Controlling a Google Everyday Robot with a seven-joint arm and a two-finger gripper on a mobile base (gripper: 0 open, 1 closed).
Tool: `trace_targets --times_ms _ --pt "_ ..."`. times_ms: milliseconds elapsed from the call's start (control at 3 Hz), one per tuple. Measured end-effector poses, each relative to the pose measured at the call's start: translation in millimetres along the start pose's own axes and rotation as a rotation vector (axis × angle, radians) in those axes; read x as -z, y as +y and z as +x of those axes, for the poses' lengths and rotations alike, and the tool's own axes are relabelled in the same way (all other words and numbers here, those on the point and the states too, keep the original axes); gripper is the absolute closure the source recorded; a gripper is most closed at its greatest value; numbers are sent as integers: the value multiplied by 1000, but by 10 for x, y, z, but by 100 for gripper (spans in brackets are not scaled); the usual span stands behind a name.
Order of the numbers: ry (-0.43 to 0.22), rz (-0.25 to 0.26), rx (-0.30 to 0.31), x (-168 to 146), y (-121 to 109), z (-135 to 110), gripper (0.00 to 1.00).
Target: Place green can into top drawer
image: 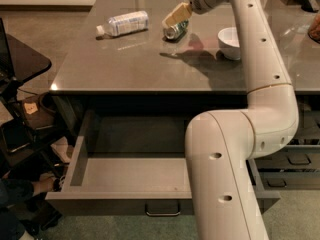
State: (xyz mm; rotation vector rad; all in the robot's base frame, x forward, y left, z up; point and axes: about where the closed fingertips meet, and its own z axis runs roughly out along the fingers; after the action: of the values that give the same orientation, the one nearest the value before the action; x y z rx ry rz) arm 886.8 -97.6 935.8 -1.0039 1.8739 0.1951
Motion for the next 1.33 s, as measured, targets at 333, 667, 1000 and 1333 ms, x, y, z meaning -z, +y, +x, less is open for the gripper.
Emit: trace_targets --times_ms 333,667,1000,1333 --pt "-58 54 -31 -25 -130 -157 0" --pt "-57 53 -29 -33 -126 -154 0" --pt "-21 27 -41 -194 -46 -11 0" --pt "-21 24 -105 -390 -72 200 0"
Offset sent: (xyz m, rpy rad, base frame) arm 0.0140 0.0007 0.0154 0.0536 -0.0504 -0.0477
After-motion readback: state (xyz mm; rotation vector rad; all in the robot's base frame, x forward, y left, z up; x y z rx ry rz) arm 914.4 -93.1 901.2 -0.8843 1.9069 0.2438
